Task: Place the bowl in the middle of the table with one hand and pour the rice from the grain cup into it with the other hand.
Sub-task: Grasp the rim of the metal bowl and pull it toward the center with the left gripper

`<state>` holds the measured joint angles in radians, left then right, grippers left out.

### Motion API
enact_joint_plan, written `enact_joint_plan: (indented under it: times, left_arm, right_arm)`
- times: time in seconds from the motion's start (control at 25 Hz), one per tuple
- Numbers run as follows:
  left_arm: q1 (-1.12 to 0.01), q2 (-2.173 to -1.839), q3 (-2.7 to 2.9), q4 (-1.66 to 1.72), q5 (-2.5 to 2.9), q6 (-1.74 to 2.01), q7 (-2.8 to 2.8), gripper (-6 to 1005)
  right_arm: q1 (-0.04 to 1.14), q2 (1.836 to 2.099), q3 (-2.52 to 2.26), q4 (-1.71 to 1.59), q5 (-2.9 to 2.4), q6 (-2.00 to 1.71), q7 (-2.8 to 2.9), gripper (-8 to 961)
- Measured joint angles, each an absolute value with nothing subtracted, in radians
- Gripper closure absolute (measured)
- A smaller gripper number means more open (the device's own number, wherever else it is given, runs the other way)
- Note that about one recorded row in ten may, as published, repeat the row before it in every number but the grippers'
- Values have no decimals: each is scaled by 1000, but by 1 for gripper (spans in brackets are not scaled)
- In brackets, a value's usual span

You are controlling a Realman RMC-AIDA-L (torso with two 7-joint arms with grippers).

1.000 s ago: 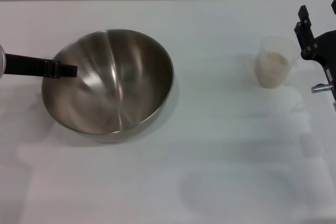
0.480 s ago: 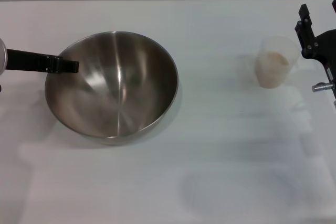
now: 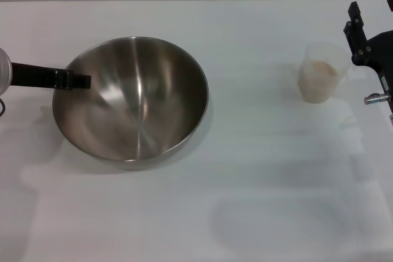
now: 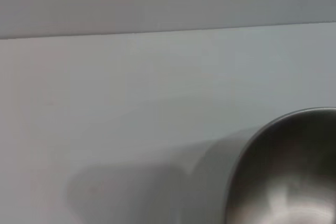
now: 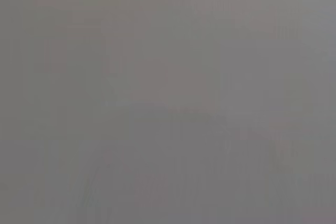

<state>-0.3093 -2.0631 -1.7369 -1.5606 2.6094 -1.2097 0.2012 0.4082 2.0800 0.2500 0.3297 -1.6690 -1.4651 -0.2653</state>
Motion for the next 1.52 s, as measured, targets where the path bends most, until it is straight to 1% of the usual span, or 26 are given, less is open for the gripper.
enact_joint_plan:
  times: [0.4, 0.76, 0.96, 1.16, 1.36, 1.52]
  left_arm:
    - [-348, -2064, -1705, -1474, 2612, -1197, 261, 309]
    - [-347, -2067, -1716, -1486, 2618, -1185, 239, 310]
    - [-349, -2068, -1689, -1505, 2621, -1172, 247, 508]
    - [-365, -2067, -1691, -1494, 2622, -1182, 239, 746]
    - [-374, -2066, -1691, -1490, 2617, -1185, 237, 937]
    - [-389, -2066, -1689, -1472, 2621, -1184, 237, 947]
  right_arm:
    - [411, 2080, 250, 321, -1669, -1465, -265, 343]
    - [416, 2080, 251, 314, -1669, -1465, -265, 343]
    - [422, 2080, 253, 305, -1669, -1470, -265, 343]
    - [424, 2080, 256, 300, -1669, -1478, -265, 342]
    - [424, 2081, 257, 293, -1669, -1479, -265, 342]
    - [427, 2080, 258, 292, -1669, -1479, -265, 342]
